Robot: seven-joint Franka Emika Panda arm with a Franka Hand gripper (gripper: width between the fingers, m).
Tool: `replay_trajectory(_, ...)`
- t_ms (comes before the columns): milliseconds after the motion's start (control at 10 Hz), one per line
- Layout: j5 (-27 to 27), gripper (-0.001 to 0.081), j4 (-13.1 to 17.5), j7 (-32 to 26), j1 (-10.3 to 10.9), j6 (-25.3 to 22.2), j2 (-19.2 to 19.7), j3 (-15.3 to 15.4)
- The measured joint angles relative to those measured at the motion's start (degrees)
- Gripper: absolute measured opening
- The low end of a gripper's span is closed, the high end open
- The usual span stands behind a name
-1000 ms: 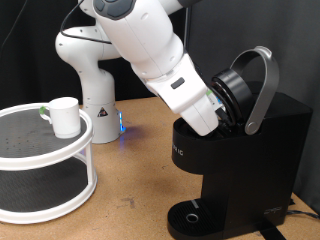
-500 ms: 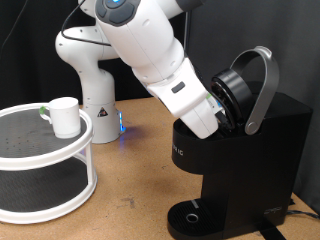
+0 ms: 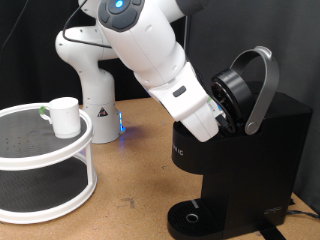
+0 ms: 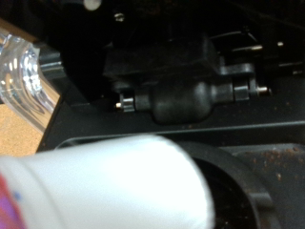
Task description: Make a cup of coffee with the keurig machine
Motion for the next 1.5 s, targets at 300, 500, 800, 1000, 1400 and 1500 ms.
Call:
replay_trajectory(300, 0.1, 0.0341, 0.0, 0.2, 0.0, 0.5, 0.7, 0.0)
replay_trajectory(500, 0.2, 0.0514, 0.0, 0.2, 0.0, 1.0, 0.7, 0.0)
replay_trajectory(800, 3.8, 0.0782, 0.0, -4.3, -0.2, 4.0, -0.5, 0.0)
replay_trajectory(1000, 5.5, 0.0802, 0.5, -6.5, -0.9, 0.4, -2.7, -0.2)
replay_trajectory(1400, 1.0, 0.0808, 2.4, -5.1, -2.1, -10.1, -5.4, -0.7)
replay_trajectory(1500, 0.3, 0.0808, 2.2, -4.3, -2.1, -10.2, -5.8, -0.7)
